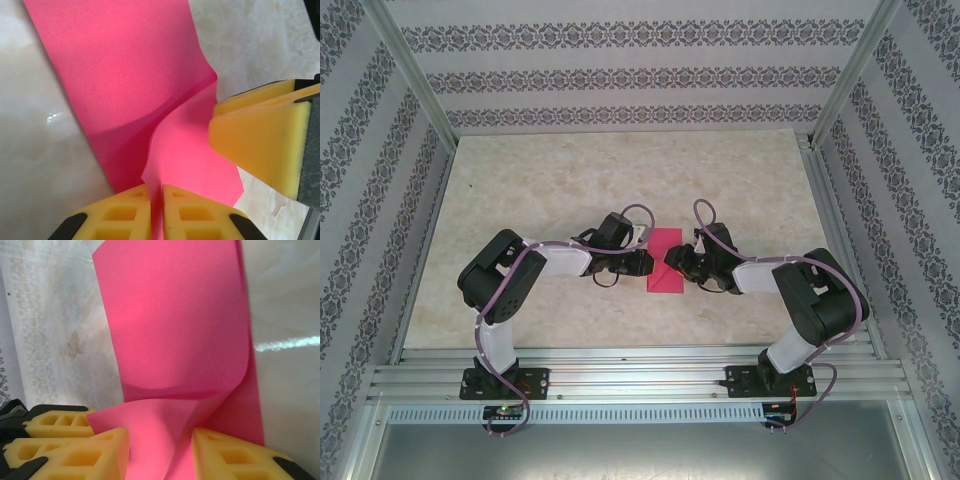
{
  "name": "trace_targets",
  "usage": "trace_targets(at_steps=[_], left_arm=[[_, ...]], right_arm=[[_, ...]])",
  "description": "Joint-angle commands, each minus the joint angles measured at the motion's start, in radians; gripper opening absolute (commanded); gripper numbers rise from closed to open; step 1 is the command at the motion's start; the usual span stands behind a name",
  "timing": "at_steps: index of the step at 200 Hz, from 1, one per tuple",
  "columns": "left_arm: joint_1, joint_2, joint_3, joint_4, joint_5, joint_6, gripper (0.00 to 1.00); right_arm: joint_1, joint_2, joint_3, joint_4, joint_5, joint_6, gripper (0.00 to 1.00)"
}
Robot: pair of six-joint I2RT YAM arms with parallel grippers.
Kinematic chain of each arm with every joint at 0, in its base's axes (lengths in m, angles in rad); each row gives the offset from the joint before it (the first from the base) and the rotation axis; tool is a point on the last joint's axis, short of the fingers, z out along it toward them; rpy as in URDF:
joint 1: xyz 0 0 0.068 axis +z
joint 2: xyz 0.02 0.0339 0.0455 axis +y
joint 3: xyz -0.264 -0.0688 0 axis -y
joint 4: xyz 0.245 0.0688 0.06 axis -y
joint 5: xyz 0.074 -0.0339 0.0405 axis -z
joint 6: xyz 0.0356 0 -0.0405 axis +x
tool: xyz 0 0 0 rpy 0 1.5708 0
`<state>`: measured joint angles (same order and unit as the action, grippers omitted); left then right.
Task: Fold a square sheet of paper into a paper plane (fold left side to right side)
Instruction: Turn over the paper at the center of the table.
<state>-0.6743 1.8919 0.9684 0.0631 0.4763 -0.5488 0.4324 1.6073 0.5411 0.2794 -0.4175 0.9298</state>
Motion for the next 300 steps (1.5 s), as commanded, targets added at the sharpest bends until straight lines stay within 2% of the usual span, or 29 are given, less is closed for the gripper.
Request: trace_targets(at_steps=[1,45,77,104,125,148,172,184,206,230,261,300], left_arm=[[0.009,-0.019,0.011,0.044,0.027,-0.005,0.14],[0.009,-0.017,0.008,0.058,0.036,-0.009,0.15],[0.008,-0.018,0.005,0.053,0.036,-0.005,0.18],[0.013,-0.045,-0.004,0.042,0.02,0.003,0.25],[0.041,-0.113,-0.044,0.049,0.014,-0.004,0.42],[0.104,-0.262,-0.14,0.116,0.029,-0.049,0.63],[0.169,-0.454,-0.231,0.169,0.047,-0.107,0.9],[0.192,-0.539,-0.259,0.184,0.058,-0.137,1.0],[0.214,-0.655,-0.295,0.256,0.102,-0.231,1.0],[0.213,-0.705,-0.31,0.391,0.172,-0.354,1.0],[0.203,-0.674,-0.311,0.608,0.244,-0.521,1.0],[0.14,-0.579,-0.276,0.826,0.307,-0.622,0.98]], right_arm=[[0.01,-0.039,0.005,-0.074,0.054,0.015,0.39],[0.014,-0.037,0.014,-0.084,0.062,0.021,0.37],[0.023,-0.007,0.016,-0.002,0.027,0.042,0.25],[0.023,-0.044,0.016,-0.001,0.031,0.022,0.13],[0.02,-0.085,0.017,-0.005,0.039,-0.007,0.05],[0.008,-0.138,0.015,0.001,0.029,-0.047,0.0],[-0.032,-0.21,-0.012,0.105,-0.033,-0.054,0.0],[-0.056,-0.25,-0.022,0.185,-0.083,-0.034,0.0],[-0.086,-0.337,-0.003,0.253,-0.145,-0.024,0.0],[-0.098,-0.422,0.047,0.254,-0.178,-0.035,0.0],[-0.092,-0.459,0.115,0.295,-0.236,-0.004,0.0],[-0.045,-0.448,0.166,0.378,-0.282,0.051,0.0]])
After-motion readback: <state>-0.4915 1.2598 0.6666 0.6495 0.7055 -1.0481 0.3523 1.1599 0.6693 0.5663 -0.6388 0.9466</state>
